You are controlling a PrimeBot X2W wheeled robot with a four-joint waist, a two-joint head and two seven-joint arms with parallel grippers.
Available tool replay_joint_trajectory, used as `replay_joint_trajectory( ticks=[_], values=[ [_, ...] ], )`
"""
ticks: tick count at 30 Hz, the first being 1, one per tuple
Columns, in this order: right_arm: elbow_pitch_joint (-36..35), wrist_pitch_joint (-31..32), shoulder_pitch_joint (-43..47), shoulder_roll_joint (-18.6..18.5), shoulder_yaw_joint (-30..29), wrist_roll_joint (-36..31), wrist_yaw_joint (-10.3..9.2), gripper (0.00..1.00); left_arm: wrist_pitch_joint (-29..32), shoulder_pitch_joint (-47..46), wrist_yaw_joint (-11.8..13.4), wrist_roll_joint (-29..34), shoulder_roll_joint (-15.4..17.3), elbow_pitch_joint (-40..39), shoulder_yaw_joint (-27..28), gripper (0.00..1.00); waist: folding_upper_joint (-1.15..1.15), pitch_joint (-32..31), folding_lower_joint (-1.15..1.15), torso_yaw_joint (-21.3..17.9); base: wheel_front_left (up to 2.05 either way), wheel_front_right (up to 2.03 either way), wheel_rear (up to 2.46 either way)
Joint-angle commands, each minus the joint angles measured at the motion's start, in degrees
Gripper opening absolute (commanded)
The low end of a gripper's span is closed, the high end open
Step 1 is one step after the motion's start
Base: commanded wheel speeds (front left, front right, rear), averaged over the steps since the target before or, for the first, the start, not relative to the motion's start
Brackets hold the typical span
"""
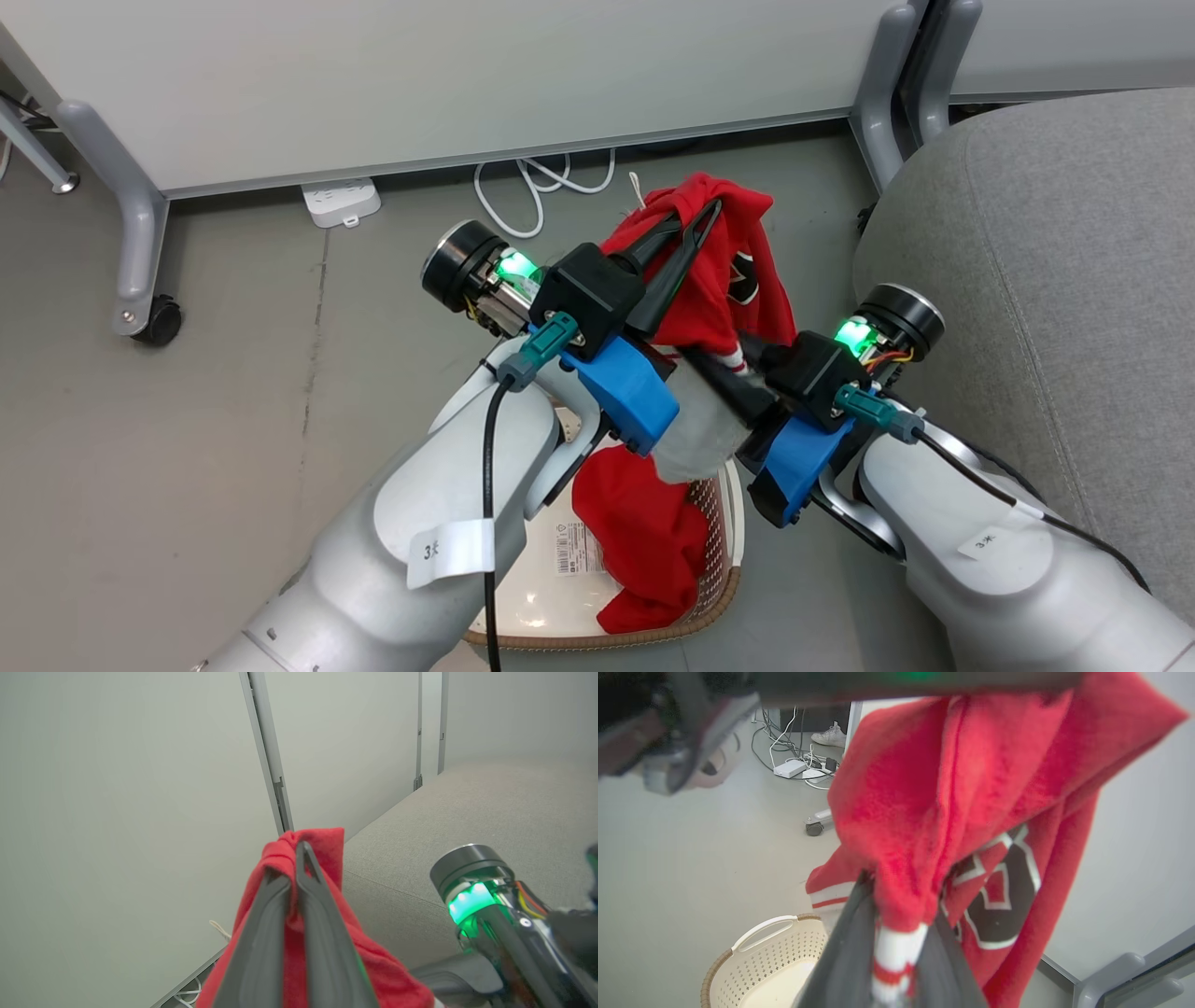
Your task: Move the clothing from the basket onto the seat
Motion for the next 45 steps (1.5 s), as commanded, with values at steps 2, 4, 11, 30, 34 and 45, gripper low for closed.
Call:
replay_joint_trajectory(
  ticks=[2, 4, 11, 30, 34, 45],
  values=[
    [0.1, -0.2, -0.9, 0.3, -0.1, 0.2, 0.01, 0.00, -0.4, -0.7, 0.2, -0.3, 0.0, 0.3, -0.2, 0.00, 0.00, 0.0, 0.00, 0.0, 0.00, 0.00, 0.00],
    [-0.1, -0.2, -0.8, 0.5, -0.1, 0.1, 0.01, 0.00, -0.5, -0.9, 0.2, -0.3, 0.0, 0.6, -0.3, 0.00, 0.00, 0.0, 0.00, -0.1, 0.00, 0.00, 0.00],
    [-0.5, -0.2, -0.3, 0.4, -0.3, 0.0, 0.01, 0.00, -0.7, -1.1, 0.4, -0.7, 0.1, 1.0, -0.6, 0.00, 0.00, -0.1, 0.00, -0.2, 0.00, 0.00, 0.00],
    [-1.4, -0.2, 0.3, 0.3, -0.7, -0.4, 0.01, 0.00, -1.0, -1.9, 1.2, -0.7, 0.6, 2.2, -1.3, 1.00, 0.00, 0.1, 0.00, -0.3, 0.00, 0.00, 0.00],
    [-1.6, -0.2, 0.8, 0.2, -1.3, -0.6, 0.01, 0.00, -1.1, -2.0, 1.4, -0.8, 0.7, 2.4, -1.5, 1.00, 0.00, 0.2, 0.00, -0.4, 0.00, 0.00, 0.00],
    [-2.4, -0.2, 2.1, 0.5, -4.7, -1.1, 0.01, 0.00, -1.2, -2.2, 1.8, -1.0, 1.6, 2.4, -1.8, 1.00, 0.00, 0.9, 0.00, -1.9, 0.00, 0.00, 0.00]
  ],
)
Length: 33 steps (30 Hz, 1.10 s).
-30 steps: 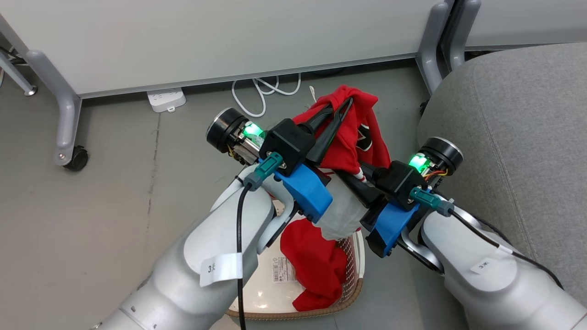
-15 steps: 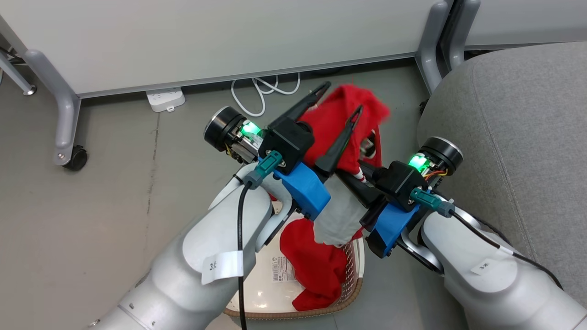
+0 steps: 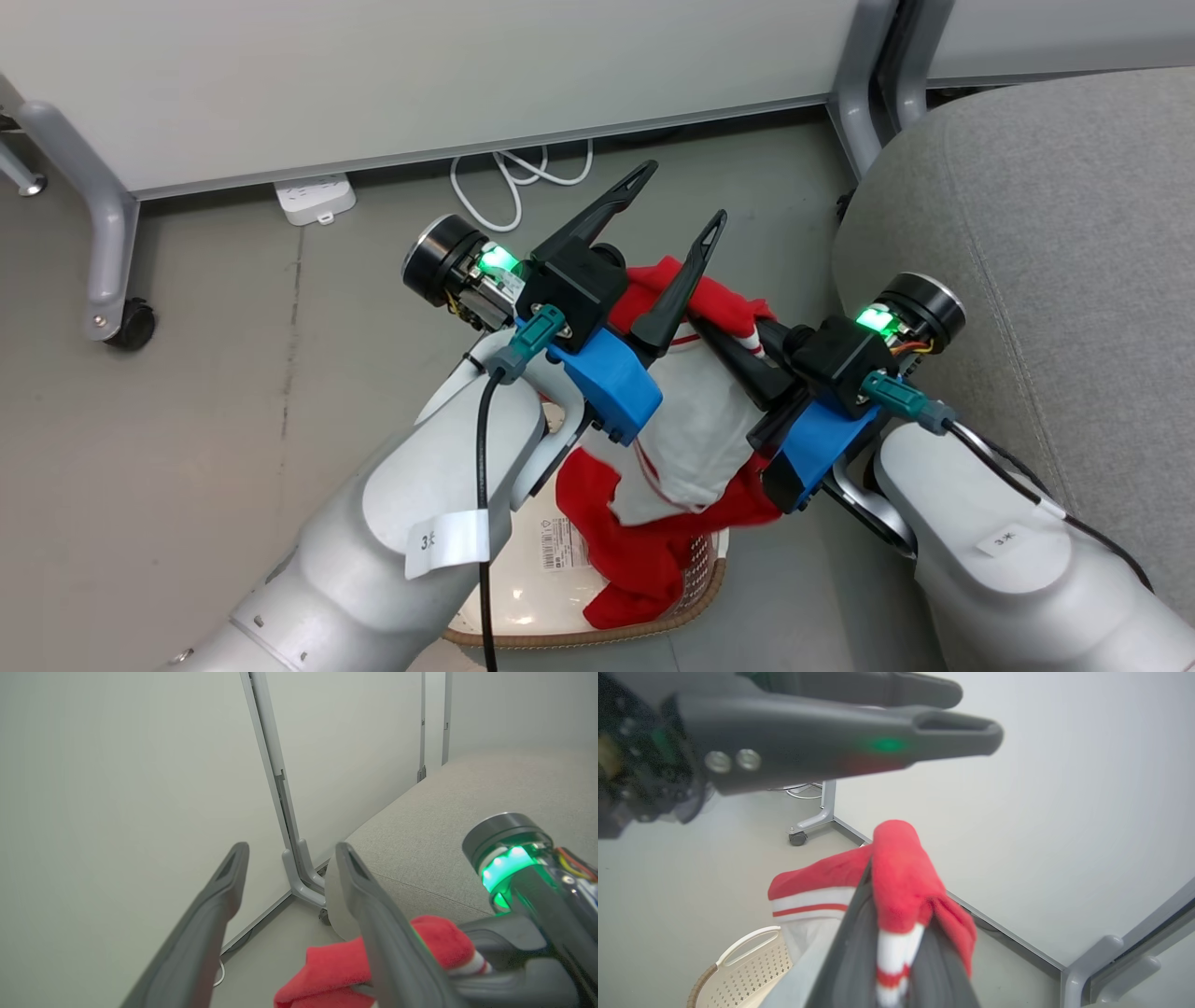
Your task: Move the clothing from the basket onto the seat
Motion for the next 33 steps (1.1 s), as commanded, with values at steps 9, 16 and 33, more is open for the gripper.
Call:
replay_joint_trajectory(
  ticks=[9, 16, 33],
  values=[
    [-1.7, -0.2, 2.4, 0.3, -6.4, -1.3, 0.01, 0.00, 0.3, -0.5, 0.4, -0.1, 1.3, -0.7, -0.6, 1.00, 0.00, 0.9, 0.00, -3.2, 0.00, 0.00, 0.00],
    [-3.3, -0.2, 3.7, 0.5, -12.3, -2.2, 0.01, 0.00, 0.6, 0.2, 0.4, 0.0, 1.9, -2.0, -1.4, 1.00, 0.00, 2.0, 0.00, -7.1, 0.00, 0.00, 0.00],
    [-9.4, -0.2, 11.2, 1.3, -28.8, -4.6, 0.01, 0.00, 1.4, 1.3, -0.6, 0.7, 1.8, -3.5, -5.1, 1.00, 0.00, 5.1, 0.00, -16.7, 0.00, 0.00, 0.00]
  ],
)
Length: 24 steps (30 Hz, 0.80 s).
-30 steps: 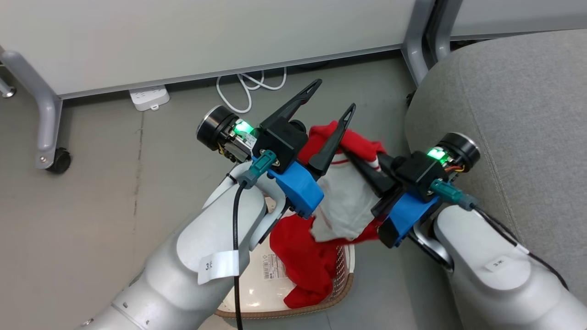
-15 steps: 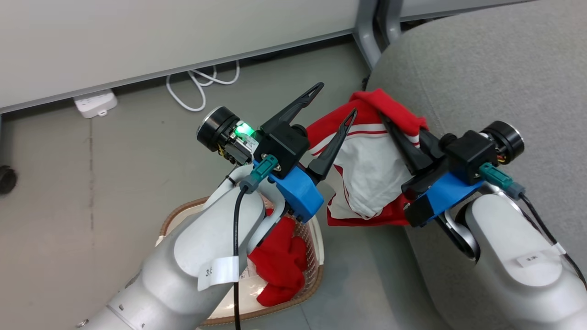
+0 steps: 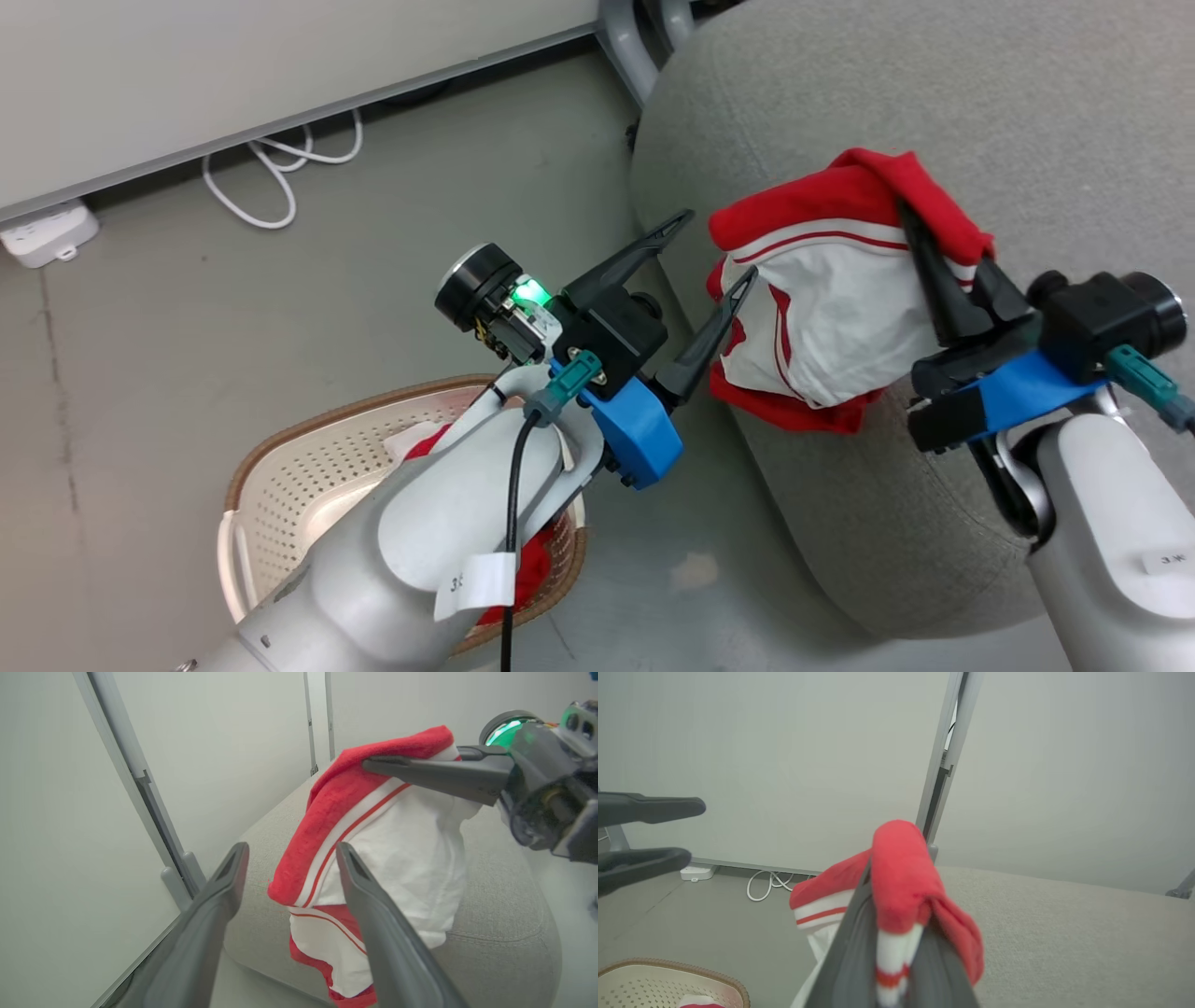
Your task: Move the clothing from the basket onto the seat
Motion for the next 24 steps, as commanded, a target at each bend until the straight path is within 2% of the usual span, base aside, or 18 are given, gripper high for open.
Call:
replay_joint_trajectory(
  ticks=[1, 11, 24],
  values=[
    [-0.9, -0.2, 1.4, 0.1, -1.6, -0.3, 0.01, 0.00, 0.0, 0.2, -0.2, 0.3, 0.1, -0.3, -0.2, 1.00, 0.00, 0.7, 0.00, -1.4, 0.00, 0.00, 0.00],
    [-4.3, -0.2, 6.8, 1.1, -9.7, -1.5, 0.01, 0.00, 0.5, 0.6, -0.8, 0.7, 0.0, -0.5, -2.5, 1.00, 0.00, 2.1, 0.00, -5.2, 0.00, 0.00, 0.00],
    [-5.4, -0.2, 8.7, 2.4, -12.1, -2.2, 0.01, 0.00, 0.0, 0.1, -0.9, 0.3, -0.6, 0.2, -3.8, 1.00, 0.00, 2.2, 0.00, -6.1, 0.00, 0.00, 0.00]
  ],
)
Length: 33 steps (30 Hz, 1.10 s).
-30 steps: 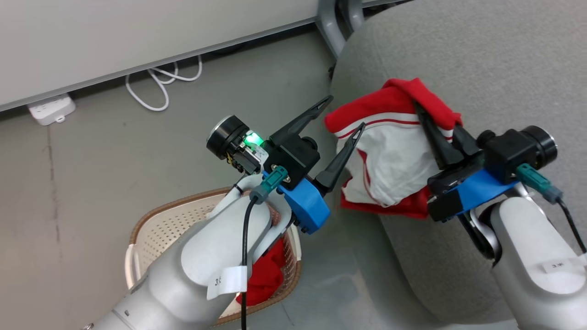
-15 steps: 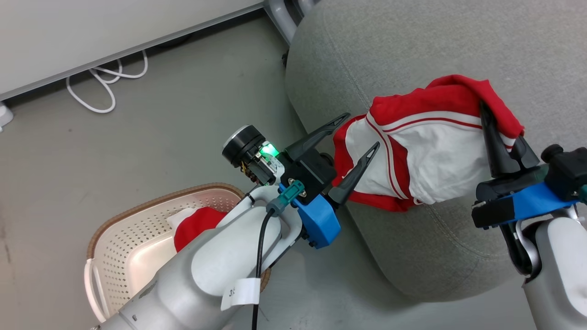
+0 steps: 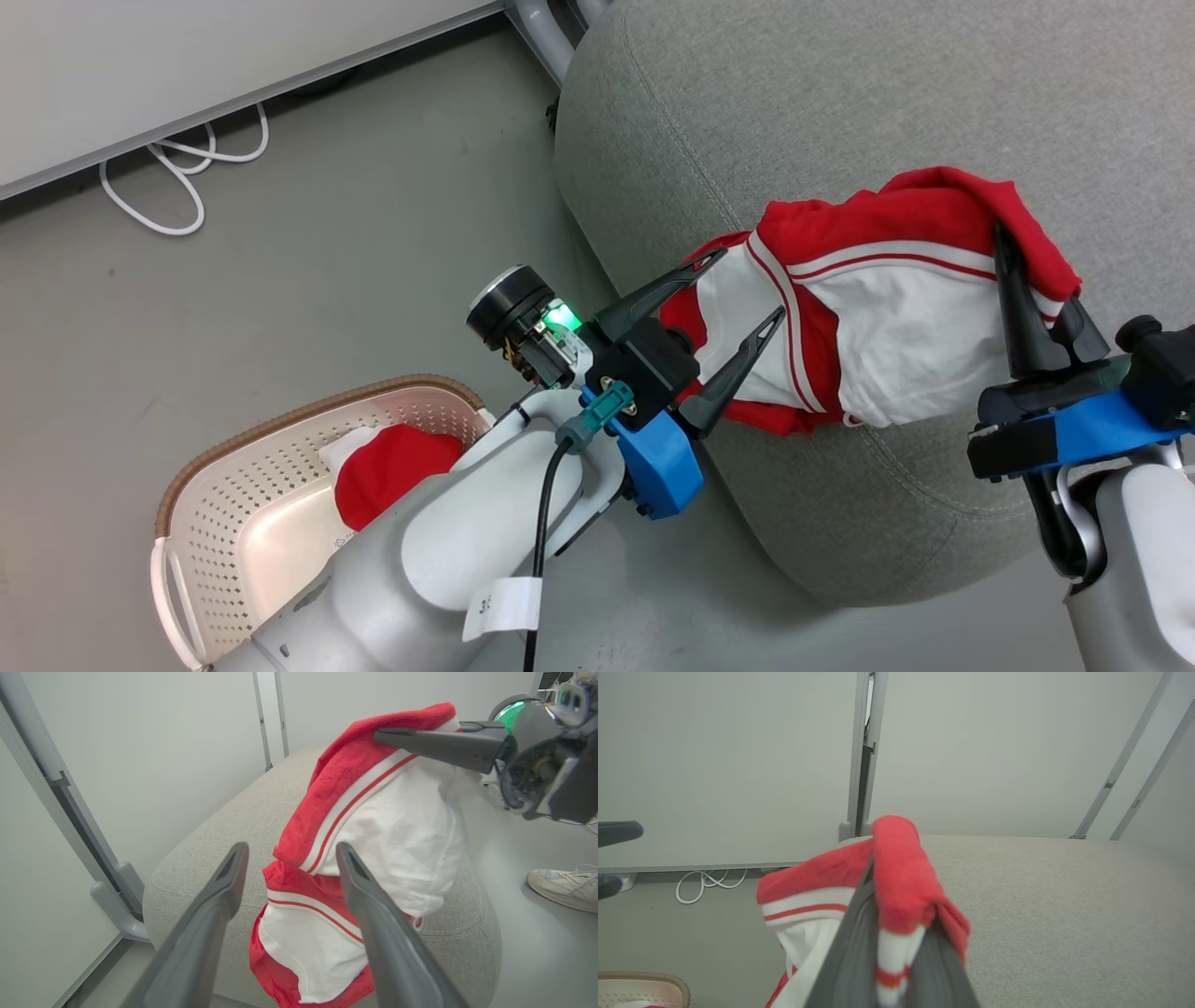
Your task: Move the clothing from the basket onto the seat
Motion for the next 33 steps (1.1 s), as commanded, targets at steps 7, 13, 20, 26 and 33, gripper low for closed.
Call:
replay_joint_trajectory(
  ticks=[7, 13, 20, 26, 33],
  values=[
    [-1.7, -0.2, -3.7, -0.9, -1.0, -1.0, 0.01, 0.00, -0.6, -1.4, 0.9, 0.4, 0.6, -0.3, 0.4, 1.00, 0.00, 1.7, 0.00, 0.4, 0.00, 0.00, 0.00],
    [-3.2, -0.2, -12.2, -4.0, -2.5, -1.6, 0.01, 0.00, -0.7, -3.8, 1.8, 1.2, 2.1, -1.3, 1.1, 1.00, 0.00, 6.1, 0.00, 1.0, 0.00, 0.00, 0.00],
    [-4.3, -0.2, -24.6, -10.4, -10.2, -1.2, 0.01, 0.00, 0.1, -7.4, 2.5, 2.7, 4.1, -3.8, 1.5, 1.00, 0.00, 13.9, 0.00, 2.2, 0.00, 0.00, 0.00],
    [-3.8, -0.2, -30.9, -15.1, -19.8, 0.0, 0.01, 0.00, 1.3, -10.4, 2.8, 4.4, 5.9, -6.6, 1.4, 1.00, 0.00, 20.5, 0.00, 3.0, 0.00, 0.00, 0.00],
    [0.5, -0.2, -32.3, -16.7, -24.5, 0.8, 0.01, 0.00, 2.3, -12.8, 3.2, 5.6, 7.1, -9.0, 1.2, 1.00, 0.00, 25.5, 0.00, 3.6, 0.00, 0.00, 0.00]
  ],
)
